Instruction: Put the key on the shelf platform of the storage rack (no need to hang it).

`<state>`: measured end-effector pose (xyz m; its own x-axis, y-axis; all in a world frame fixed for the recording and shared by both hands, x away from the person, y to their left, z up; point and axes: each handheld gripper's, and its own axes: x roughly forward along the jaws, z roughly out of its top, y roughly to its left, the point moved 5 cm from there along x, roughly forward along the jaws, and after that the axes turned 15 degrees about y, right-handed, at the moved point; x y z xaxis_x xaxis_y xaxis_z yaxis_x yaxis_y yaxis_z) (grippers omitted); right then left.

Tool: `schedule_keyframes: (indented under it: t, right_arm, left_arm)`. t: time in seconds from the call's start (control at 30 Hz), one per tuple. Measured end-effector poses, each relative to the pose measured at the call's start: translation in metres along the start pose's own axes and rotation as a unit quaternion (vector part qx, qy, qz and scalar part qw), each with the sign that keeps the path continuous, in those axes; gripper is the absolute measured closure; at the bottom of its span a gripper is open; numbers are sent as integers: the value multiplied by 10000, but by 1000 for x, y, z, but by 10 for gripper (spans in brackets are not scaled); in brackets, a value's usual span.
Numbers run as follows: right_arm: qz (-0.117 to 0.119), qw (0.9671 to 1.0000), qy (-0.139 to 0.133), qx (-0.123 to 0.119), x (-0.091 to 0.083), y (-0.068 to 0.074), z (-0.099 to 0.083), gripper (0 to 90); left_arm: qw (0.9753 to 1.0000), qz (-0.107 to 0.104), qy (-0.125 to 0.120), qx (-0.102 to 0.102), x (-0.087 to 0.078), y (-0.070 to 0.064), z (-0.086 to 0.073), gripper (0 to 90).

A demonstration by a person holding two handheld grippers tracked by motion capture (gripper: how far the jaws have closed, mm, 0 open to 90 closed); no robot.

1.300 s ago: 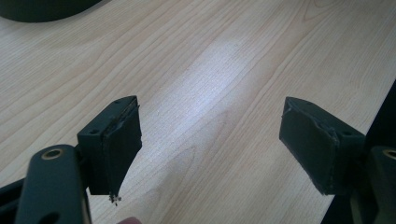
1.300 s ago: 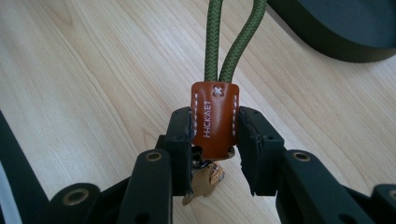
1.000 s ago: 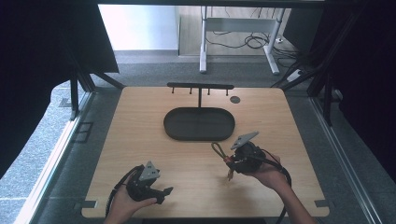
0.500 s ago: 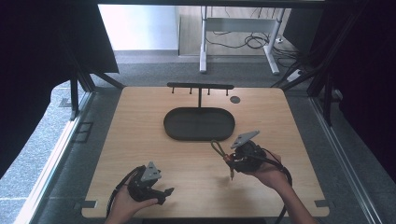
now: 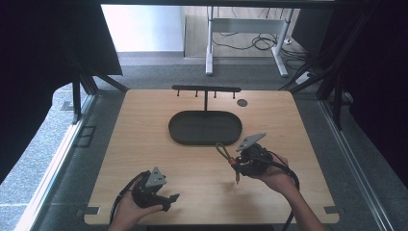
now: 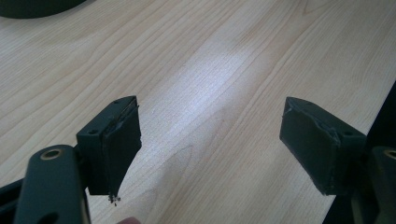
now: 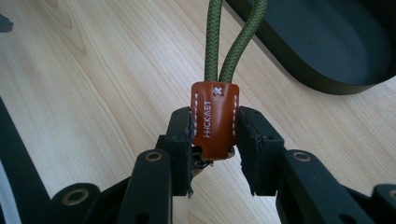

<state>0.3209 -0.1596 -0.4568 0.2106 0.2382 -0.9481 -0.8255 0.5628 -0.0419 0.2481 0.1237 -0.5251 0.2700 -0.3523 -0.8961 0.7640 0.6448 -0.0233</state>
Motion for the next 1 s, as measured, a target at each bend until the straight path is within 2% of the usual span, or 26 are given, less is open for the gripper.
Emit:
schedule_keyframes:
  t: [1.0]
  right_arm:
    - [-54, 10000, 54, 51, 1, -11, 12, 669]
  left_arm:
    - [10000, 0, -12, -2, -1, 1, 0, 210]
